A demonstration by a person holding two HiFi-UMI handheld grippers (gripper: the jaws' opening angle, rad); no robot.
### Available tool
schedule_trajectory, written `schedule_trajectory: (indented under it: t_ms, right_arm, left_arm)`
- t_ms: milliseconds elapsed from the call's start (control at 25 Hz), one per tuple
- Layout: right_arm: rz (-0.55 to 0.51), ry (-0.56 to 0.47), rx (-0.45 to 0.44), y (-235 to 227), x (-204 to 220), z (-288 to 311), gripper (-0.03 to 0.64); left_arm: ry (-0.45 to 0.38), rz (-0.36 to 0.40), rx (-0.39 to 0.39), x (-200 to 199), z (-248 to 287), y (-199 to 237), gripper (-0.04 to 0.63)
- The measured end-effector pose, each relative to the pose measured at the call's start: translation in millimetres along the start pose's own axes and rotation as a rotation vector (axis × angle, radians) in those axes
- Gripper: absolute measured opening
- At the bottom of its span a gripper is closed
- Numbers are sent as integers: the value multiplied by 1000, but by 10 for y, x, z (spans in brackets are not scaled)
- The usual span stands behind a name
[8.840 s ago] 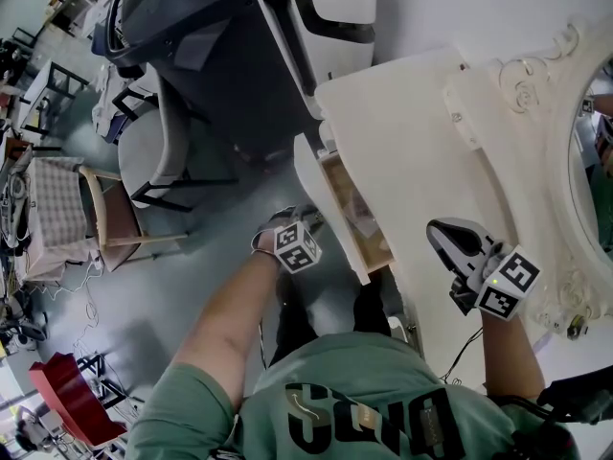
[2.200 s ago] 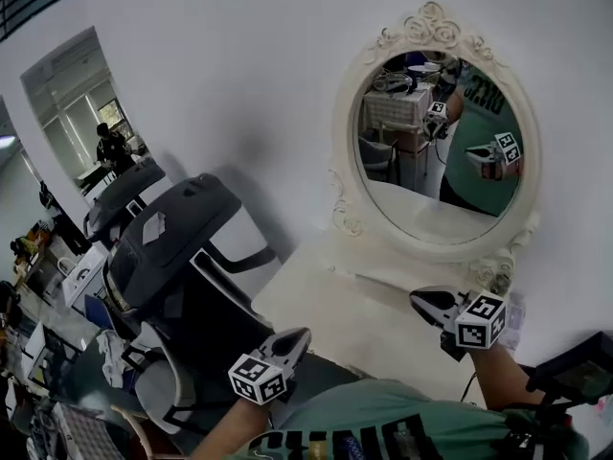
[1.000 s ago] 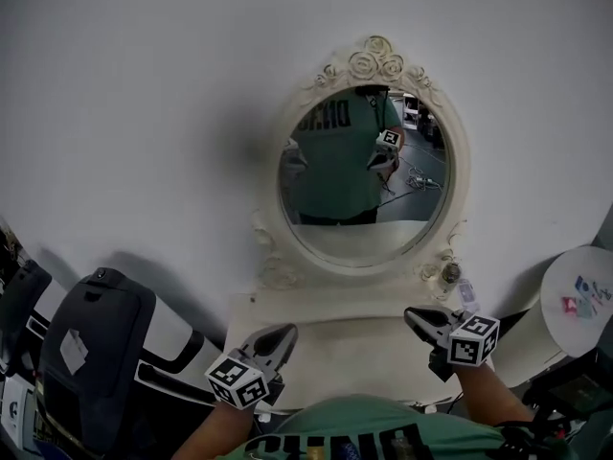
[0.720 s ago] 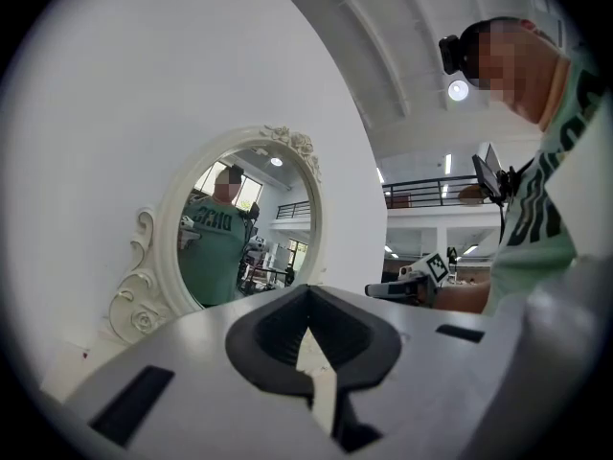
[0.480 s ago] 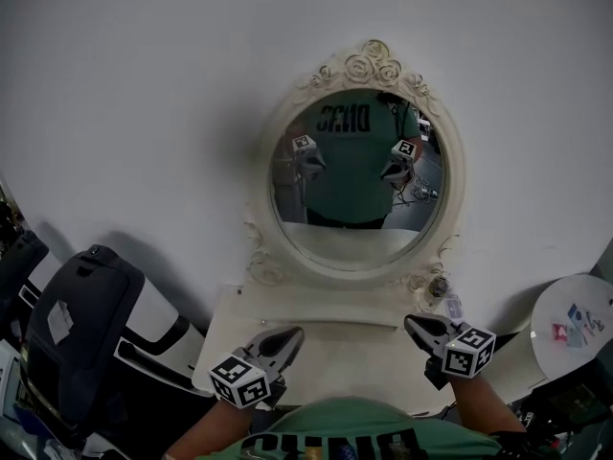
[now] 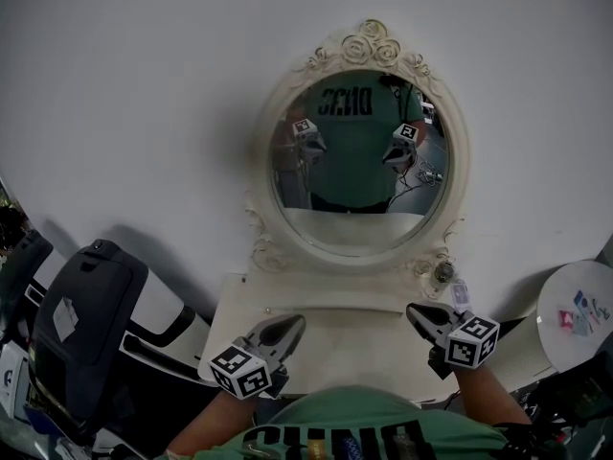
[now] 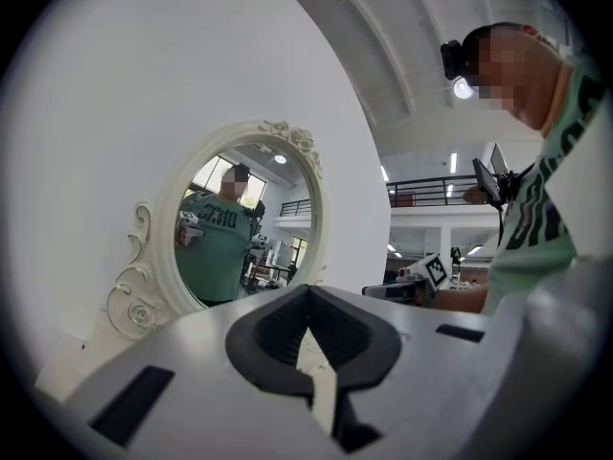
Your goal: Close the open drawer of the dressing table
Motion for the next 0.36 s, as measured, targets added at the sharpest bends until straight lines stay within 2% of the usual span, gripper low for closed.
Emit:
schedule_trajectory:
  t_ms: [360]
  right_arm:
    - [-13, 9, 3, 38, 9, -1, 11]
  left_arm:
    - [-1, -4, 14, -9, -12, 1, 9]
Point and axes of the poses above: the fingertips, and each gripper's own axes: z forward along the fingers, y to its left, x out of its underside, the point moved 8 cm from there along -z, backward along the fingers, and after that the axes turned 8 degrees about -x, right-handed, at the moved point
